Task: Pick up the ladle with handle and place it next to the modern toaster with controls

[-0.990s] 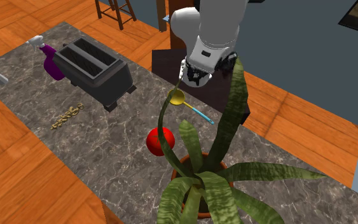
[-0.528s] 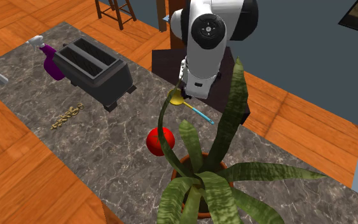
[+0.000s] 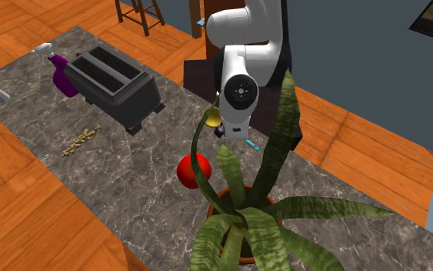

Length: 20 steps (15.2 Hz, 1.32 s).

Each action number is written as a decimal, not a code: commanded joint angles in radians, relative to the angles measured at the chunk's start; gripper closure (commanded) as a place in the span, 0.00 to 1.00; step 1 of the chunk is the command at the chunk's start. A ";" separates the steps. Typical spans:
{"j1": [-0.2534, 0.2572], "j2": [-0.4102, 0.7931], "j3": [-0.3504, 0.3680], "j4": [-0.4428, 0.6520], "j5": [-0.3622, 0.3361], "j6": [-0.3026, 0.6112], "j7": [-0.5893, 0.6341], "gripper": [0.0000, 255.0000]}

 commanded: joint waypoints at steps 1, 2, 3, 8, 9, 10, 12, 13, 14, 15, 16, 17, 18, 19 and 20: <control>0.008 0.084 -0.023 -0.015 -0.023 0.070 -0.086 0.00; 0.012 0.129 -0.033 -0.017 -0.032 0.105 -0.125 0.00; 0.012 0.141 -0.034 -0.018 -0.033 0.114 -0.136 0.00; 0.010 0.195 -0.043 -0.058 -0.035 0.207 -0.141 0.00; 0.010 0.208 -0.045 -0.065 -0.035 0.226 -0.143 0.00; 0.009 0.229 -0.047 -0.076 -0.033 0.257 -0.146 0.00; 0.009 0.228 -0.047 -0.076 -0.033 0.257 -0.146 0.00; 0.009 0.229 -0.047 -0.076 -0.033 0.257 -0.146 0.00; 0.009 0.229 -0.047 -0.076 -0.033 0.257 -0.146 0.00; 0.009 0.229 -0.047 -0.076 -0.033 0.257 -0.146 0.00; 0.009 0.229 -0.047 -0.076 -0.033 0.257 -0.146 0.00; 0.009 0.229 -0.047 -0.076 -0.033 0.257 -0.146 0.00; 0.009 0.229 -0.047 -0.076 -0.033 0.257 -0.146 0.00; 0.009 0.229 -0.047 -0.076 -0.033 0.257 -0.146 1.00; 0.009 0.229 -0.047 -0.076 -0.033 0.257 -0.146 1.00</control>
